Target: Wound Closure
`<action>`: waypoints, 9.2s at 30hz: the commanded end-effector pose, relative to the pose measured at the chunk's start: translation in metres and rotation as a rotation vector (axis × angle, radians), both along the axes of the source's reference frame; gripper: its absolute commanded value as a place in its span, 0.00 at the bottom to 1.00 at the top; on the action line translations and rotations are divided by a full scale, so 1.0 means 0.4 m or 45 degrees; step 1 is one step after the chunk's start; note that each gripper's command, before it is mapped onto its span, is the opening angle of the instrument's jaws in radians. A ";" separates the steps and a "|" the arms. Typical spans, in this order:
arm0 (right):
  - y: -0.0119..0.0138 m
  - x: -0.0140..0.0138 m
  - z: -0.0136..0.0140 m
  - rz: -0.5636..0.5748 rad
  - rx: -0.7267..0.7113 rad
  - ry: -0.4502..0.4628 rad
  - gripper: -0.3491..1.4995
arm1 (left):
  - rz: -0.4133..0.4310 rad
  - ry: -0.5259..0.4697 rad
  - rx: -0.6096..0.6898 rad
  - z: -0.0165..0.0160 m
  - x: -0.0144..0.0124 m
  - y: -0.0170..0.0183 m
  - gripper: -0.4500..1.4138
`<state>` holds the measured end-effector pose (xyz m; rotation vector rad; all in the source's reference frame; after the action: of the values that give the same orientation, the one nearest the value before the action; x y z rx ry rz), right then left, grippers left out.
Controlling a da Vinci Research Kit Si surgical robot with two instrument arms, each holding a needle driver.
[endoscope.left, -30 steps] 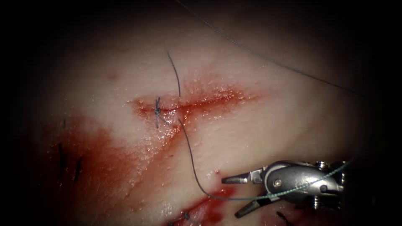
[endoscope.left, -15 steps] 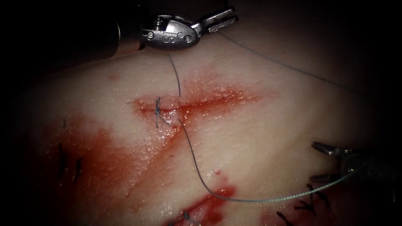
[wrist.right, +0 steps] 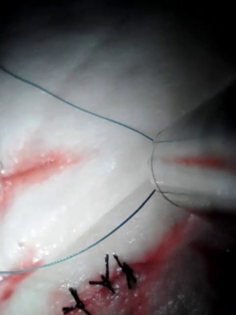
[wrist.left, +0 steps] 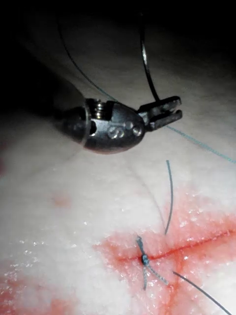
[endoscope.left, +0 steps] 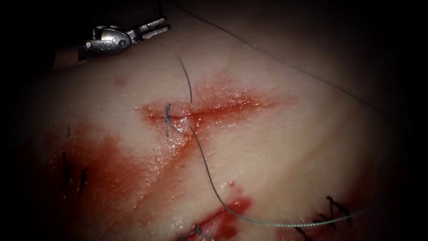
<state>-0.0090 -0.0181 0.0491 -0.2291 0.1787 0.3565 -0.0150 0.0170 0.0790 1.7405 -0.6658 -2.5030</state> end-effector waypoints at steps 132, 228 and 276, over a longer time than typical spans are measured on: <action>0.0412 0.0731 0.0574 0.632 0.419 1.657 0.74 | 0.132 0.699 -0.419 -0.0321 -0.0625 -0.0758 0.00; 0.0179 0.0991 0.0525 -0.516 0.012 1.474 0.00 | 0.153 0.516 -0.283 -0.0295 -0.0377 -0.0630 0.65; 0.0240 0.0888 0.0574 -0.334 0.046 1.388 0.00 | 0.314 0.556 -0.530 -0.0278 -0.0519 -0.0881 0.00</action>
<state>0.0257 -0.0091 0.0717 0.0505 1.2592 0.1934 -0.0339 -0.0192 0.0667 1.0115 -0.7975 -2.2587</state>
